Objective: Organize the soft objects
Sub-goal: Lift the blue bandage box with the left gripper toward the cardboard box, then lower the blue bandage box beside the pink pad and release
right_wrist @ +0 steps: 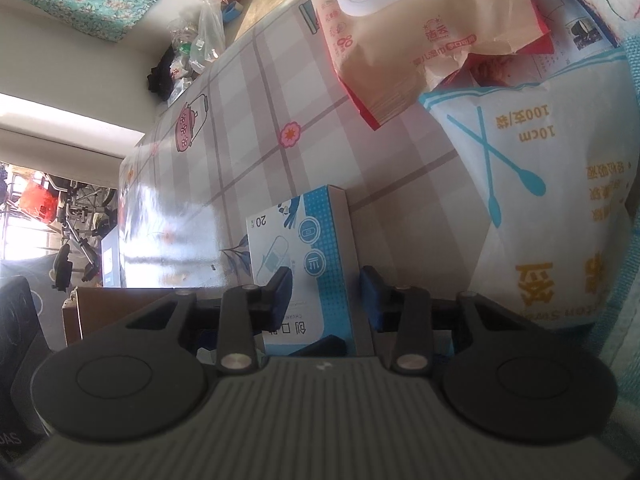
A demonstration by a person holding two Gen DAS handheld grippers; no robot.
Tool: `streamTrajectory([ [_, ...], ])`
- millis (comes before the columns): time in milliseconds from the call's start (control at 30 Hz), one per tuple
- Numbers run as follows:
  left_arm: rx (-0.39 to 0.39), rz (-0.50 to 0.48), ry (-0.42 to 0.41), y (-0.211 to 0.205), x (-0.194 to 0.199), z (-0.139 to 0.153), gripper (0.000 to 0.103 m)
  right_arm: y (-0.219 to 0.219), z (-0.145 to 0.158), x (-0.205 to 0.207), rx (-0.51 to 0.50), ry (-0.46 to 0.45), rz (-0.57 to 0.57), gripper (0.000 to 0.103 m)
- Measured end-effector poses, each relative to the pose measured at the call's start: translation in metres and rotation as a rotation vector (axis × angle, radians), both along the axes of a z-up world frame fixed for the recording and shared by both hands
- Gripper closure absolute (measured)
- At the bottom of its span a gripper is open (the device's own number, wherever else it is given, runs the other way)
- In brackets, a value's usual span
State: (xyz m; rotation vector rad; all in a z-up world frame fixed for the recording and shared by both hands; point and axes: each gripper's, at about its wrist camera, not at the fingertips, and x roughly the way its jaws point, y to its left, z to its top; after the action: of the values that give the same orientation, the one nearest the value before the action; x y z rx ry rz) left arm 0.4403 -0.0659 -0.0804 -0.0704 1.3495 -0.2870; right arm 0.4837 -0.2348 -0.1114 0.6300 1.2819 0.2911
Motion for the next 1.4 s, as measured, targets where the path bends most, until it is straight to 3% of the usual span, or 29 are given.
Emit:
streamTrajectory([
  [100, 0.012, 0.013, -0.03, 0.001, -0.002, 0.009, 0.046, -0.003, -0.002, -0.001, 0.021, -0.008, -0.021, 0.069],
  [233, 0.007, 0.005, -0.074, 0.002, -0.008, 0.025, 0.047, -0.008, 0.007, -0.006, 0.038, -0.038, -0.046, 0.071],
  [533, -0.042, 0.055, -0.194, 0.015, -0.036, 0.081, 0.047, -0.001, 0.073, -0.018, 0.015, -0.167, -0.039, 0.072],
  [767, -0.055, 0.106, -0.295, 0.049, -0.076, 0.136, 0.048, 0.022, 0.134, -0.051, 0.019, -0.259, -0.006, 0.072],
  [967, -0.048, 0.187, -0.365, 0.106, -0.123, 0.172, 0.048, 0.074, 0.179, -0.083, 0.036, -0.324, 0.068, 0.072],
  [1133, -0.012, 0.276, -0.385, 0.164, -0.159, 0.186, 0.047, 0.14, 0.203, -0.11, 0.07, -0.345, 0.161, 0.072],
  [1267, 0.017, 0.366, -0.384, 0.221, -0.185, 0.183, 0.047, 0.209, 0.207, -0.125, 0.091, -0.328, 0.257, 0.072],
  [1400, 0.038, 0.439, -0.317, 0.275, -0.196, 0.161, 0.047, 0.269, 0.194, -0.134, 0.11, -0.279, 0.326, 0.071],
])
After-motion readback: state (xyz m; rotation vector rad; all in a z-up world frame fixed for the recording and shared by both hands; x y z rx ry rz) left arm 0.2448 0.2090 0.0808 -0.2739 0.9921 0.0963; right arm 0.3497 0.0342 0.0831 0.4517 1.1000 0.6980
